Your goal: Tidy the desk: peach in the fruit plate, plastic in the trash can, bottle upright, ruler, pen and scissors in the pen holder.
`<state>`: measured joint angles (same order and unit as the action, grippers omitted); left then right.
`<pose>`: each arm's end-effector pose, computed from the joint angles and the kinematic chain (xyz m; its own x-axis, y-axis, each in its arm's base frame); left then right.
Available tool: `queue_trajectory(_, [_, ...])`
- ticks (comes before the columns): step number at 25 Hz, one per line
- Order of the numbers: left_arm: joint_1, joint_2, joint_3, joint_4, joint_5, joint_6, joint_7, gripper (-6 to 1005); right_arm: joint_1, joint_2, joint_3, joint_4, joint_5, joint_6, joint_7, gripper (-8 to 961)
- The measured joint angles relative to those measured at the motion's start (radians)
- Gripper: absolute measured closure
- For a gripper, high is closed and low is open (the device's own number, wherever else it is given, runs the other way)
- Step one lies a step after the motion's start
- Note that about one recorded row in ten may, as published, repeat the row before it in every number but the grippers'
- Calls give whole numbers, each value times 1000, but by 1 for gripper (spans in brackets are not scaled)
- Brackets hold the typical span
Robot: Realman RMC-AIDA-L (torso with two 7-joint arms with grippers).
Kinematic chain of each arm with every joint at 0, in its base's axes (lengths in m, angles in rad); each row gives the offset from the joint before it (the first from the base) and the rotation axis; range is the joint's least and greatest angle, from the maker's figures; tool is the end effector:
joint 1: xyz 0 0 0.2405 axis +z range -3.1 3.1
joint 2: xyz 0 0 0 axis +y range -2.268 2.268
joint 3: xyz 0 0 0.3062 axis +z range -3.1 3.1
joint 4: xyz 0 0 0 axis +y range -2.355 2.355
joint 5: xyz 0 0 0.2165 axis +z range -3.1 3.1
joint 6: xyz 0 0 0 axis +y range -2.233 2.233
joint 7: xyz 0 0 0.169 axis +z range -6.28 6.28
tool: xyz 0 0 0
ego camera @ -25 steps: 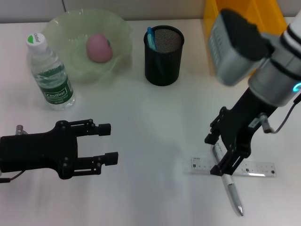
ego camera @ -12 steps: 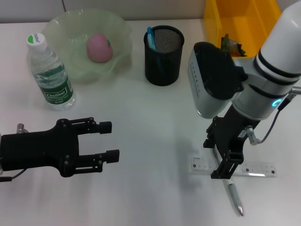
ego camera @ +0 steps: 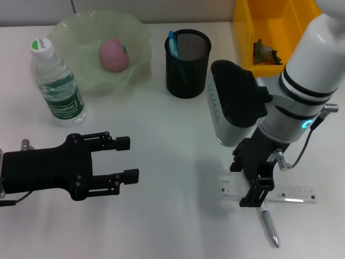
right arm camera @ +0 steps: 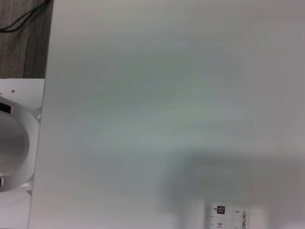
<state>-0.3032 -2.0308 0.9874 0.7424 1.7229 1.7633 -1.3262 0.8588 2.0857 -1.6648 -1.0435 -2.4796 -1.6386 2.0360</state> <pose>-0.3058 0.2830 -0.0335 0.7694 0.2997 0.5641 0.3513 -0.9361 0.0182 0.1859 0.3685 -0.1165 0.8209 0.0630 0.5675 -0.0166 -0.9909 0.1339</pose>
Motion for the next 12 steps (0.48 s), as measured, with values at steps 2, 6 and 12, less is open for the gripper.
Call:
queue_trajectory(2, [-1,0,0,0,0,-1,1,276,1,0,-8,5,2,8,1,325])
queue_trajectory(6, [-1,0,0,0,-1,-6,2,276,6,2,-20,25,7,27,1,326])
queue_trajectory(12, [-1,-1,1,0,-2,-14,2,276,8,2,-31,32,8,32,1,327])
